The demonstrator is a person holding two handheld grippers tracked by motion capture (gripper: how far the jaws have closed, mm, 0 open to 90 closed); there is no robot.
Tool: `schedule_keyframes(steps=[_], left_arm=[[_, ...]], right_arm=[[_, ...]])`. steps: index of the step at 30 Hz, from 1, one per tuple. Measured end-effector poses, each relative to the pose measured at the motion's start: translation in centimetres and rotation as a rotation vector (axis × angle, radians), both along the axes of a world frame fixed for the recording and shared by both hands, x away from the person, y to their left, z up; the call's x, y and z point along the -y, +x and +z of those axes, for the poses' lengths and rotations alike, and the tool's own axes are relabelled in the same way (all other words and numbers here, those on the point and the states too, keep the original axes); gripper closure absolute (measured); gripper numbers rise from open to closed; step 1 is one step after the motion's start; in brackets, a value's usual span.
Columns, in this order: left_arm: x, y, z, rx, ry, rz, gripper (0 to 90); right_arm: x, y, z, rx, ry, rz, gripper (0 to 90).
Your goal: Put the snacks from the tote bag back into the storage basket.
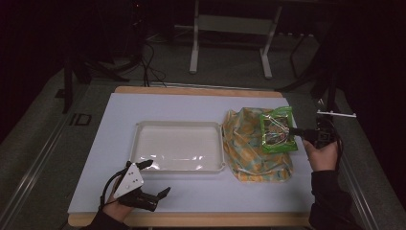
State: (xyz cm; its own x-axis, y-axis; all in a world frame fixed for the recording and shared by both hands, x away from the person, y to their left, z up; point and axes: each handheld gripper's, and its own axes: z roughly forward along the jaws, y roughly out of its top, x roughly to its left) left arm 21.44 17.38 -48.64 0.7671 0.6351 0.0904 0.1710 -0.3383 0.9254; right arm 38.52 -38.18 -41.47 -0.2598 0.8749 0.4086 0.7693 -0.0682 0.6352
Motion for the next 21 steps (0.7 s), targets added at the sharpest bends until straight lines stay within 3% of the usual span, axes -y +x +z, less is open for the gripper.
schedule_keyframes(steps=[7,21], left_arm=[[0.0,0.0,0.0,0.000,0.001,0.000,0.4],[0.1,0.0,0.0,0.002,0.006,0.000,0.4]], right_arm=[[0.6,-0.7,1.0,0.023,0.016,-0.015,89.0],[0.4,-1.1,3.6,0.057,0.034,0.005,89.0]])
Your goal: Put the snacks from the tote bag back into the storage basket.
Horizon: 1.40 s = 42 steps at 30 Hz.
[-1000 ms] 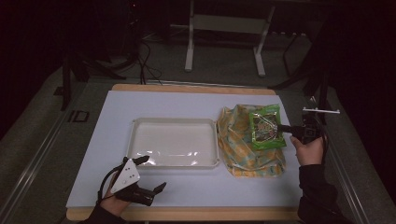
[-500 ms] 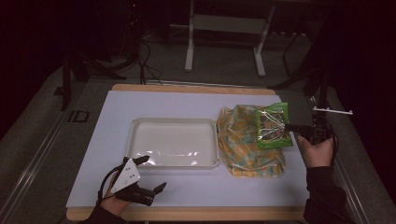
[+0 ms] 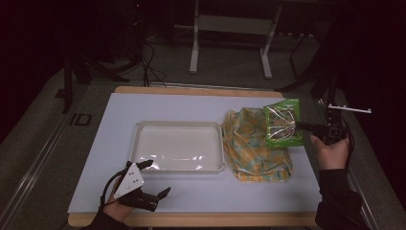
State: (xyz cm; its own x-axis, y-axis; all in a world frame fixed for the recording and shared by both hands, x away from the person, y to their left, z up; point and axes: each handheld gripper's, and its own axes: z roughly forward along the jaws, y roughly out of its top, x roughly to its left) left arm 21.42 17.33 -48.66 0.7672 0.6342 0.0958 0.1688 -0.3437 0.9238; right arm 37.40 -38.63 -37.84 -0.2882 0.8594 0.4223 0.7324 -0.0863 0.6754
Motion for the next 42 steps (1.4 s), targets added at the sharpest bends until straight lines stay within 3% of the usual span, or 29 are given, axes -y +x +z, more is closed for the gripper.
schedule_keyframes(steps=[15,21,42], left_arm=[[0.0,0.0,0.0,0.000,0.001,-0.001,0.4],[0.0,0.0,0.0,0.000,0.000,-0.001,0.4],[0.0,-0.1,0.0,0.001,-0.001,-0.003,0.4]], right_arm=[[-1.3,0.3,2.7,0.036,0.006,0.021,89.0],[-2.8,0.6,3.8,0.046,0.002,0.049,89.0],[-7.2,1.3,4.8,0.064,0.016,0.123,89.0]])
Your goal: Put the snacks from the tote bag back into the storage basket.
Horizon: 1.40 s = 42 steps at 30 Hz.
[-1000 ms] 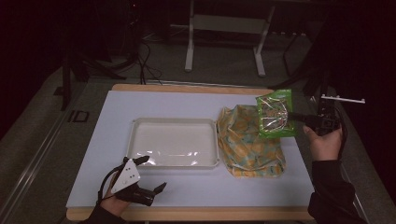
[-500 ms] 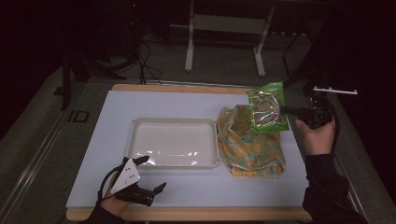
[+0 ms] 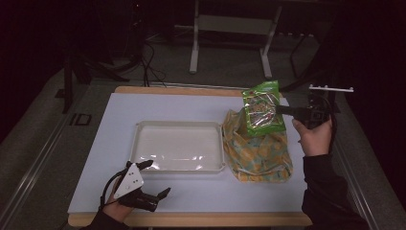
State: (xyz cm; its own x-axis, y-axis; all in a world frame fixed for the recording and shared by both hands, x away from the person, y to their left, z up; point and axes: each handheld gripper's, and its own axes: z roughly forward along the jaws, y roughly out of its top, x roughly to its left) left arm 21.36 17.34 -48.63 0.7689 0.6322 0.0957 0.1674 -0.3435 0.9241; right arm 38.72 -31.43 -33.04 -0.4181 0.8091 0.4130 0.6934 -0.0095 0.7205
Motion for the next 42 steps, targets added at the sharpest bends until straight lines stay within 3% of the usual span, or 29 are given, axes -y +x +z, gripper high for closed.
schedule_keyframes(steps=[15,42], left_arm=[[0.0,0.0,0.0,0.001,0.004,-0.002,0.4],[0.0,-0.1,0.0,0.003,-0.005,-0.004,0.4]], right_arm=[[-4.4,0.6,-0.1,0.001,-0.003,0.073,88.9],[-10.2,1.1,-1.7,-0.010,0.038,0.145,89.0]])
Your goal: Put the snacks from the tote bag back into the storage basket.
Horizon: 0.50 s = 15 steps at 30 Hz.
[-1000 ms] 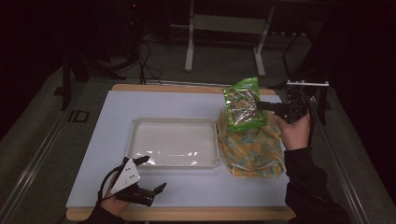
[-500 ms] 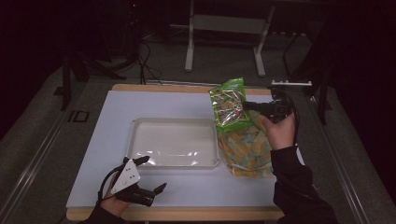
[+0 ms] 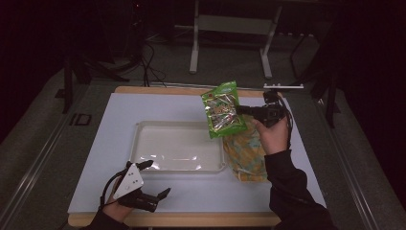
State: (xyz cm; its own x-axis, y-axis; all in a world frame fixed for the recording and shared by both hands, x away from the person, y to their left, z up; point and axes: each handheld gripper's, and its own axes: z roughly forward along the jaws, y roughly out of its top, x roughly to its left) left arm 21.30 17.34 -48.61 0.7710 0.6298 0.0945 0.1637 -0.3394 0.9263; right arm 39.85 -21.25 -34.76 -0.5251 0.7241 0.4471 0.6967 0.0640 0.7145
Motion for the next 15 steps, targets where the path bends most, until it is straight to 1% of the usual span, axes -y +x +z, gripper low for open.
schedule_keyframes(steps=[2,6,12,15], left_arm=[[0.0,0.0,0.0,0.000,0.000,-0.001,0.5],[0.0,0.0,0.0,0.002,0.003,-0.003,0.4],[0.0,0.0,0.0,0.001,0.002,-0.003,0.4],[0.0,0.0,0.0,0.001,0.003,-0.004,0.4]], right_arm=[[-0.3,0.0,-0.2,-0.002,0.002,0.004,88.9],[-0.8,0.1,-0.6,-0.002,0.024,0.004,88.9],[-2.1,0.1,-1.1,-0.005,0.023,0.014,88.9],[-2.8,0.1,-1.4,-0.007,0.033,0.018,88.9]])
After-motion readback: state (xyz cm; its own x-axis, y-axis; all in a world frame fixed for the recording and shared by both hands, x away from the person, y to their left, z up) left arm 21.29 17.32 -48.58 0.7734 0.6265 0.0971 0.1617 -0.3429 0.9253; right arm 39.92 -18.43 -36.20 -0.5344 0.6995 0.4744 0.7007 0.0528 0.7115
